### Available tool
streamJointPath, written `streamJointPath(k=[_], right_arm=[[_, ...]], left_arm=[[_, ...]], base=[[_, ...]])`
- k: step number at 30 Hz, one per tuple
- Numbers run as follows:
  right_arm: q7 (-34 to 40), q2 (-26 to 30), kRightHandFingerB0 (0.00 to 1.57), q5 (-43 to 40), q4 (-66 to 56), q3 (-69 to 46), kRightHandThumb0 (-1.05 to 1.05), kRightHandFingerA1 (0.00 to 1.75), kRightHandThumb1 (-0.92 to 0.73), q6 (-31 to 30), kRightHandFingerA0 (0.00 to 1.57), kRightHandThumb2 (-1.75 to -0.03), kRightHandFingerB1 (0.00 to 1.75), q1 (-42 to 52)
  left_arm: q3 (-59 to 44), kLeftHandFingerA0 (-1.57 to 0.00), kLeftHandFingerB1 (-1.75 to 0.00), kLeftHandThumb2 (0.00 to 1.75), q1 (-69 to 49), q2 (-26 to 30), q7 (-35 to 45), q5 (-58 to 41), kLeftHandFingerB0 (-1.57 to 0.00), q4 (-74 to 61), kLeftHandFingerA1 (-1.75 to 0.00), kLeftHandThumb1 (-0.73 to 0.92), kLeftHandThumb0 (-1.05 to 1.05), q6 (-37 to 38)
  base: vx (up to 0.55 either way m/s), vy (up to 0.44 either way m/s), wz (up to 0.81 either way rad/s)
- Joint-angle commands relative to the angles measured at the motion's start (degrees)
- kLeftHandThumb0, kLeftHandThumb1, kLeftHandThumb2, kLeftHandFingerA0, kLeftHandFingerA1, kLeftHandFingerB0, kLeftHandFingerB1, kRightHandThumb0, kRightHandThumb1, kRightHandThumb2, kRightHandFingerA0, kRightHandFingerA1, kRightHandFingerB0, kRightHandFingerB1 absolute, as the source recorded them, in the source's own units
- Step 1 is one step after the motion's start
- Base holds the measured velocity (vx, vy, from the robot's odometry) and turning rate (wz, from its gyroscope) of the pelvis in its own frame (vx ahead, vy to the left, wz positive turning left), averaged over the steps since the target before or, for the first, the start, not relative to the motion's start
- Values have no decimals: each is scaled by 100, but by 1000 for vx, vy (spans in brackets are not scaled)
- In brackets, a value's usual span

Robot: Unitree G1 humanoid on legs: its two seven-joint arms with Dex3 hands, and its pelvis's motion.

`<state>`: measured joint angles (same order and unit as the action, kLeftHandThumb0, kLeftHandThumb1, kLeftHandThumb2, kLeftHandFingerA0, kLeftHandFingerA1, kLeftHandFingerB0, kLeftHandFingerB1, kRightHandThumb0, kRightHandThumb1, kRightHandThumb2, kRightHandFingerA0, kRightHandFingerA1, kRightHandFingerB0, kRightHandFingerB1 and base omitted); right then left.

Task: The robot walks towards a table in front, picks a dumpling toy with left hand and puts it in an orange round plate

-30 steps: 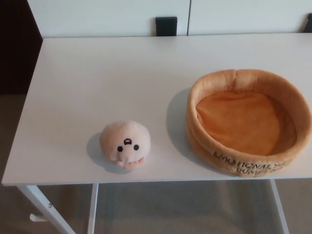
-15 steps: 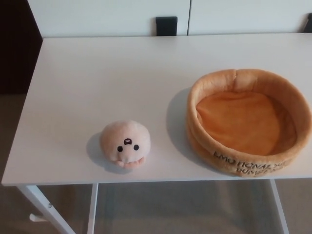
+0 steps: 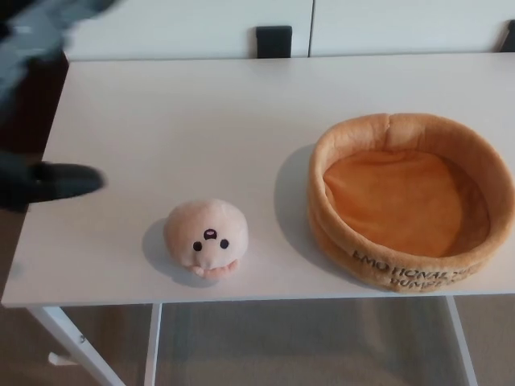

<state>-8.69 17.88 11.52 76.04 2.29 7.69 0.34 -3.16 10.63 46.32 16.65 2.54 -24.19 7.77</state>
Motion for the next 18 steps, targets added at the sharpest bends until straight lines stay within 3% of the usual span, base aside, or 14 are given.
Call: streamJointPath(k=[1,3,6,7,12,18], right_arm=[[63,84,50,33,11,10,-42,51,-71,-21,64,-62,39,61],[60,90,49,-3,29,-33,-40,48,-70,-21,64,-61,40,48],[47,92,49,-8,23,-35,-40,48,-70,-27,64,-61,40,44],[41,90,51,-2,27,-30,-41,51,-70,-22,65,-62,40,63],[58,60,49,-14,42,-47,-42,45,-70,-38,61,-61,39,13],[59,87,53,43,29,7,-43,51,-70,-46,65,-62,40,-9]], left_arm=[[2068,0,-22,74,1551,-5,1974,1261,0,-156,-25,32,-46,-2846],[2631,0,-23,78,1841,-400,2123,1626,0,415,-23,32,-50,-2929],[2733,0,-23,78,1915,-402,2119,1636,0,451,-23,32,-50,-3011],[2993,0,-14,69,2037,-511,2212,1868,0,624,-9,27,-66,-3035],[3391,0,-16,69,2294,-773,2174,2081,0,932,-10,24,-68,-3283],[3725,0,-13,73,2331,-921,2146,2277,0,958,-8,28,-74,-3371]], base=[[0,0,0],[0,0,0],[0,0,0],[0,0,0],[0,0,0],[0,0,0]])
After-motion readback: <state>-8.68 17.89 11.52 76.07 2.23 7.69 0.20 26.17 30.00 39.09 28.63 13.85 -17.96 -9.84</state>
